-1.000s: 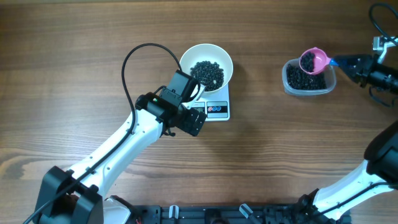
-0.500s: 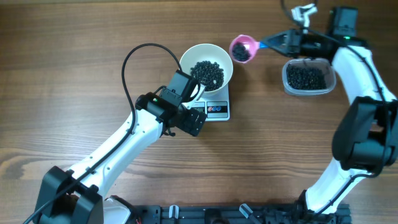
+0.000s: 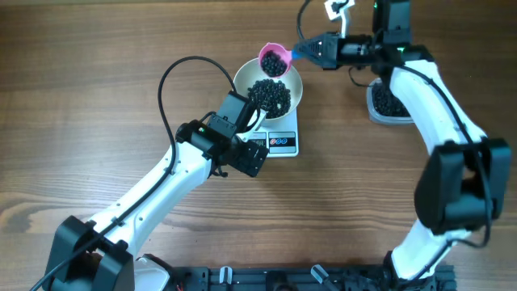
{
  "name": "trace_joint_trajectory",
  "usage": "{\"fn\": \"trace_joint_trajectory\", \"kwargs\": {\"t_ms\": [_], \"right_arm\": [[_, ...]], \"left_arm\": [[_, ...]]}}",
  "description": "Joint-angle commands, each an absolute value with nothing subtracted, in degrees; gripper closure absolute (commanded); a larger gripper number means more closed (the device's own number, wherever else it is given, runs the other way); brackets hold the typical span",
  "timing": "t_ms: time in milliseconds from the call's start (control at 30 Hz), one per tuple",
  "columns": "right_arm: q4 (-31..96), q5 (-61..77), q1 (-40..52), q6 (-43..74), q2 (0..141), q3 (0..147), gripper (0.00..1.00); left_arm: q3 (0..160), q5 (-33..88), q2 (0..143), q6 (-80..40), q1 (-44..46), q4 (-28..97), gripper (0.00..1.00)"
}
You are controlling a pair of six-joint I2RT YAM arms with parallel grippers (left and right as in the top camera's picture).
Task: Scoop item into bowl and weigh 150g on scale
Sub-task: 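Tip the scoop with right gripper to pour beans into bowl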
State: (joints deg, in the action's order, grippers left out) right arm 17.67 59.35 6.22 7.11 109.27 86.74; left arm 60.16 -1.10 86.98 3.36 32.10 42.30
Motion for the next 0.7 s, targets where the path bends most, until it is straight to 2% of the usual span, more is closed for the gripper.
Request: {"fn": "trace_joint_trajectory", "kwargs": {"t_ms": [0,167,233,333,433,667], "right_arm": [[23.24,46.87,8.05,-8.36,100.09,87.53,0.95],[28.29,23.05,15.07,-18.50,96.16,87.53,0.96],[28.34,18.15,17.69,-21.82,96.27,87.50,0.96],[28.34,18.13,18.74,-21.89,96.27,87.50,0.96],[29.69,23.97,18.74,-21.91,96.27,87.50,0.96],[30.50,23.83,18.72,-22.44,96.84,87.50,0.96]], "left_arm": [[59.88,-0.71,86.04,4.03,32.03,42.19,0.00],[59.88,-0.71,86.04,4.03,32.03,42.19,0.00],[59.88,-0.71,86.04,4.03,32.03,42.19,0.00],[59.88,-0.71,86.04,4.03,32.03,42.19,0.00],[59.88,-0.71,86.04,4.03,32.03,42.19,0.00],[59.88,-0.71,86.04,4.03,32.03,42.19,0.00]]}}
